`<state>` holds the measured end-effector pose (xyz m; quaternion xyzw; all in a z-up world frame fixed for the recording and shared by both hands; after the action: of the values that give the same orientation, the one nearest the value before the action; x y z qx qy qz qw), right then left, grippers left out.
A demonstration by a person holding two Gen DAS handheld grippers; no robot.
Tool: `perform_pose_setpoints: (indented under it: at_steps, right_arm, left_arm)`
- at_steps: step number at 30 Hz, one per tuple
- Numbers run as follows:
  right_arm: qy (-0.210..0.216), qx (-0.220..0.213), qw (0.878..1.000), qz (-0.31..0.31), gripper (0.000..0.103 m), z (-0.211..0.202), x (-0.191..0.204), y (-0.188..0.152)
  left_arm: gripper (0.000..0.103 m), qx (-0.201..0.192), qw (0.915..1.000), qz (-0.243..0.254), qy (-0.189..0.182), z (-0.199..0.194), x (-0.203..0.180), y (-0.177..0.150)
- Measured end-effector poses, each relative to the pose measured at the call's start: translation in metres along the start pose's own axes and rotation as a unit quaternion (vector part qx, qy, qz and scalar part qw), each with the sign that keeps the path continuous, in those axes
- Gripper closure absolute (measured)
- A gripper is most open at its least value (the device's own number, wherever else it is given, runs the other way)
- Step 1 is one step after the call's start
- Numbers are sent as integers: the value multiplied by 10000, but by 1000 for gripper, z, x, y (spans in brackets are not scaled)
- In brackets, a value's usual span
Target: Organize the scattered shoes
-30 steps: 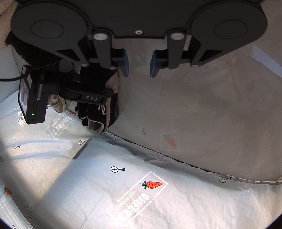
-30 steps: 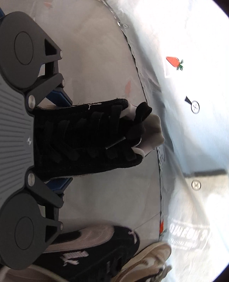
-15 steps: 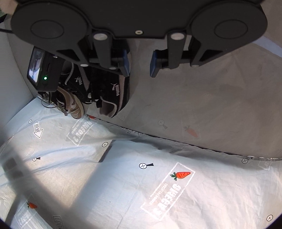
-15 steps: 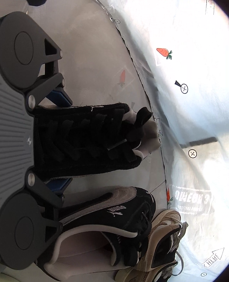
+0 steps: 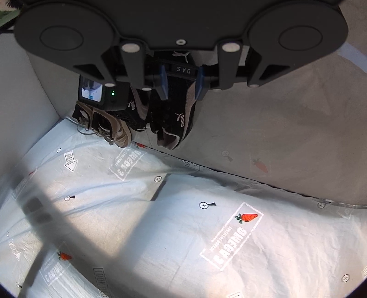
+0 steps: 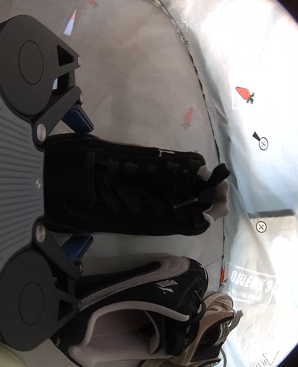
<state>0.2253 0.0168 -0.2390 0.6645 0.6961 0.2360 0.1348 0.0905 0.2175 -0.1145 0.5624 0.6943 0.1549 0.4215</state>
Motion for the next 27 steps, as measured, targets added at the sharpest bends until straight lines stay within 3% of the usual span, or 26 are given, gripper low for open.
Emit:
perform_pose_setpoints:
  at_steps: [4, 11, 18, 22, 27]
  right_arm:
    - [18, -32, 9997, -253, 7, -3, -1, -9]
    - [-102, 45, 9999, -64, 6, -4, 2, -9]
    - [-309, 16, 9995, 36, 6, -5, 9, -16]
    - [-204, 40, 9998, 37, 7, -10, 8, -18]
    - [-71, -319, 9995, 47, 7, -31, 7, -13]
  left_arm:
    - [78, 76, 9997, -193, 124, -16, 11, -12]
    - [78, 219, 9990, -378, 52, -13, 37, -14]
    - [78, 160, 9996, 71, -239, -15, 33, -3]
    - [78, 83, 9995, -117, -264, -15, 33, -3]
    - [78, 256, 9990, -154, -332, -10, 32, -11]
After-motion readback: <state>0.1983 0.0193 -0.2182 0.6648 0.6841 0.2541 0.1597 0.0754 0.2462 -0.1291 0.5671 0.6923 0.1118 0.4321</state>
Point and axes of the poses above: each gripper's, at about its wrist camera, not at the fingertips, and z roughly the way its jaws point, x to its left, y to its top, the point moved 2 cm from there along z, roughly the way its jaws point, and after that the axes turned 3 degrees about z, right-handed, at the moved point
